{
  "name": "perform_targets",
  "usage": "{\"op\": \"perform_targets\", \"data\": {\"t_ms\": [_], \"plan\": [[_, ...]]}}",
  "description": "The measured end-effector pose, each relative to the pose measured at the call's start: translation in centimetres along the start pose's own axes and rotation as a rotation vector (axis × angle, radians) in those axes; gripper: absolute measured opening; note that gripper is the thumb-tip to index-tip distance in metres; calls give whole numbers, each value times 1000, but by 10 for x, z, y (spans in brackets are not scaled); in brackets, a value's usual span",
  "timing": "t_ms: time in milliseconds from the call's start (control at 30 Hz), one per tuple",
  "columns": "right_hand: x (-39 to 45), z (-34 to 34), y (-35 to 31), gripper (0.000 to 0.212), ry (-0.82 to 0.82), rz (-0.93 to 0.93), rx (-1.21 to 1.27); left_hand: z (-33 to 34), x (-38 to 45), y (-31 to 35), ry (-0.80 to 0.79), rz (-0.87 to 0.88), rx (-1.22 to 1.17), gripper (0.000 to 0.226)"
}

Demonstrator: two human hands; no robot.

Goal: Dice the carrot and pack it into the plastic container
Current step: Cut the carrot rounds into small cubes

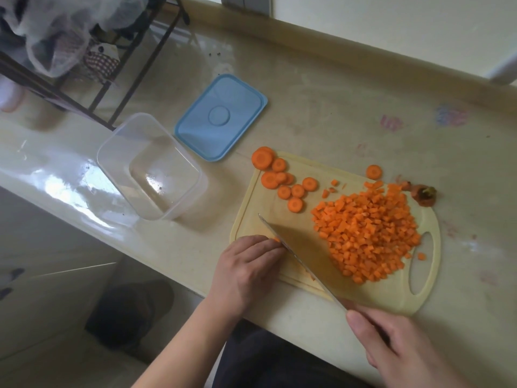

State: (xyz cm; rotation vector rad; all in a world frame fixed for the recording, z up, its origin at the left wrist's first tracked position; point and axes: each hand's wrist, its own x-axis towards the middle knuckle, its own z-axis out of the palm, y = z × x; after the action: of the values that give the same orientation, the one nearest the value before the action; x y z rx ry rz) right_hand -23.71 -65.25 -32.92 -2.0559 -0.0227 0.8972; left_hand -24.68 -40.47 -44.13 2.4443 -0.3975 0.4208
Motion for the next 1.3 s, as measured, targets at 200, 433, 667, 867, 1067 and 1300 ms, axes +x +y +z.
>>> {"op": "perform_targets", "data": {"t_ms": [200, 433, 667, 867, 1067, 1300], "plan": [[18, 3, -9, 31, -34, -66, -65, -2, 5, 0, -10, -9, -36, 18], [6, -6, -10, 33, 33, -48, 9, -8, 7, -2, -19, -25, -86, 26], [-11, -21, 9, 51, 127, -77, -319, -48, 26, 4, 377, -331, -276, 18], [-11, -28, 22, 63, 209, -374, -710, -74, 85, 5, -391, -238, -245, 17], [-9, -33, 23, 66, 252, -498, -767, -48, 84, 3, -731, -52, -165, 26], [-8, -28, 28, 67, 238, -513, -755, -43, 76, 3, -735, 126, -11, 26]]}}
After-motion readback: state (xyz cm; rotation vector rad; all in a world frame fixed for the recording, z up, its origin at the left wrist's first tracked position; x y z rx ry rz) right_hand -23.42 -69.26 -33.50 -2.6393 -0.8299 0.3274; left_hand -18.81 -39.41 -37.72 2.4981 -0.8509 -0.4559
